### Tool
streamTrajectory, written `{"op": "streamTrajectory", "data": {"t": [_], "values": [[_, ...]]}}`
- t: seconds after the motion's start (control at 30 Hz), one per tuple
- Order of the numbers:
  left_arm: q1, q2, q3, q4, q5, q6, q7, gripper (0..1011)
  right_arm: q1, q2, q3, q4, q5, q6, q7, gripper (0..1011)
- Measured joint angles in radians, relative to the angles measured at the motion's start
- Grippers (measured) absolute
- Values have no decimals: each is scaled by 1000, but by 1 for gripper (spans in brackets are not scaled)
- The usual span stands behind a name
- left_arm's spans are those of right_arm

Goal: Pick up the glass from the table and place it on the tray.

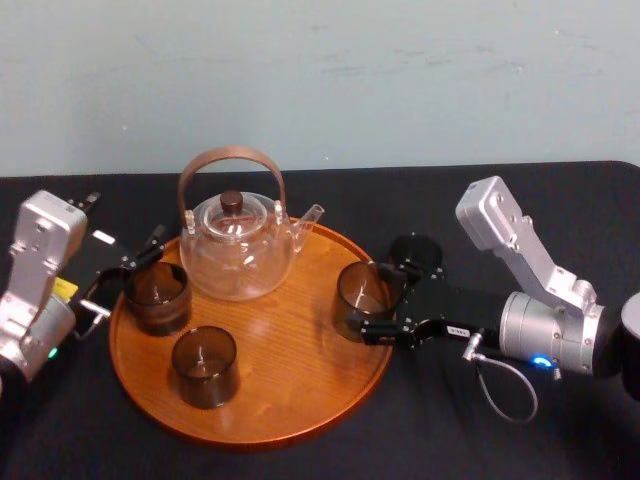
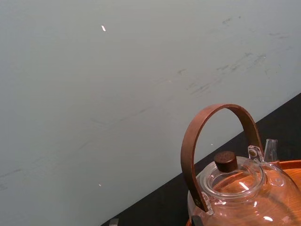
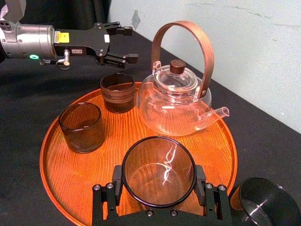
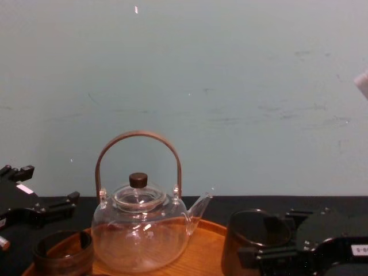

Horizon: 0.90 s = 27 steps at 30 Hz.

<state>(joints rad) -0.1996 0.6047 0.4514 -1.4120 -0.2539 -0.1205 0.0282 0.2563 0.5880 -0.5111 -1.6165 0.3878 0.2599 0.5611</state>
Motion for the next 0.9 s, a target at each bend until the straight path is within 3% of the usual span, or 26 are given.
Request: {"op": "streamTrajectory", "data": {"t": [0.4, 0.9], "values": [[0, 0, 0, 0, 0, 0, 0, 1001, 2, 11, 0, -3, 17, 18, -11, 901], [0, 0, 0, 0, 0, 0, 0, 1001, 37, -8, 1, 28, 25, 40, -45, 901]]}}
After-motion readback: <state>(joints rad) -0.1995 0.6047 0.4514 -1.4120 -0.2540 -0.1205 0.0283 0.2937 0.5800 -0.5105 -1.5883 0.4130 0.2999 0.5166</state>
